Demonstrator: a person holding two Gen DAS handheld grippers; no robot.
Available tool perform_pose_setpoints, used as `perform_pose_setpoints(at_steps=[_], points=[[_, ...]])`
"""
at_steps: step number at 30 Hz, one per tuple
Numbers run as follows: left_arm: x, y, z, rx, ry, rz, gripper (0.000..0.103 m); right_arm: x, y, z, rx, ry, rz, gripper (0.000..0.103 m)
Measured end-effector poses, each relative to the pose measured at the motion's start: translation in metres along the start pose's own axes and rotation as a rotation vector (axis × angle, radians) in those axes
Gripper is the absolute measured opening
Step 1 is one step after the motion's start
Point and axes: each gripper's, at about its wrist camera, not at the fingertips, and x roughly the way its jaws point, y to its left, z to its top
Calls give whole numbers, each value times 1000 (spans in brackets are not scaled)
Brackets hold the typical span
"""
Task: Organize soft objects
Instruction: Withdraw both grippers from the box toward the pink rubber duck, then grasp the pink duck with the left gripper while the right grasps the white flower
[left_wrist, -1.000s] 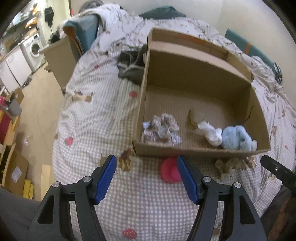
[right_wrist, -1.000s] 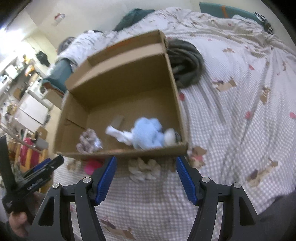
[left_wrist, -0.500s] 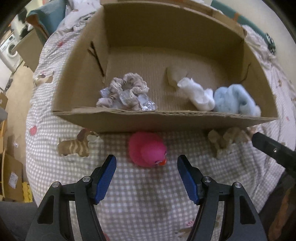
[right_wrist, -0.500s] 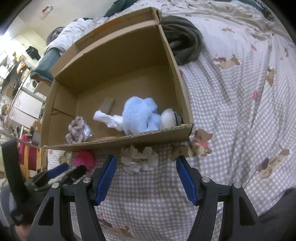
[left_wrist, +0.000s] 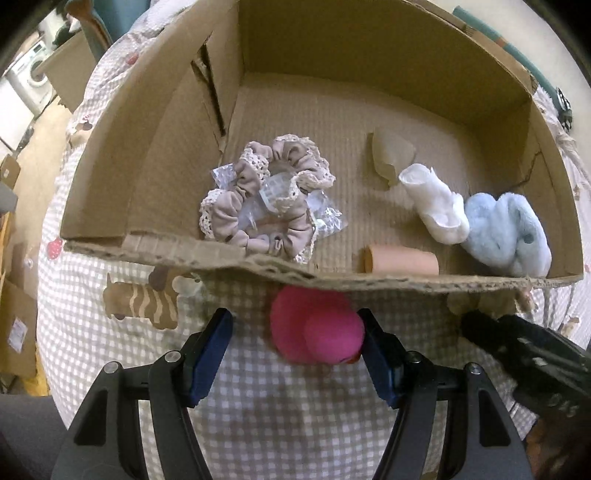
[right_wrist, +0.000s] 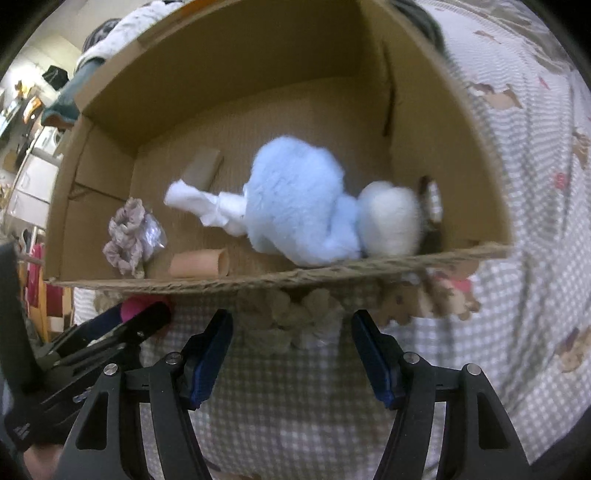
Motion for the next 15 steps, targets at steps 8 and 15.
perform_pose_setpoints(at_steps=[8,15], points=[[0,-14,-4,60,-14,-8,42,14,17,1,-57,7,-10,69],[-5,-28,-13,74,-23,15,42,15,26,-3,-109,1,-15,28]])
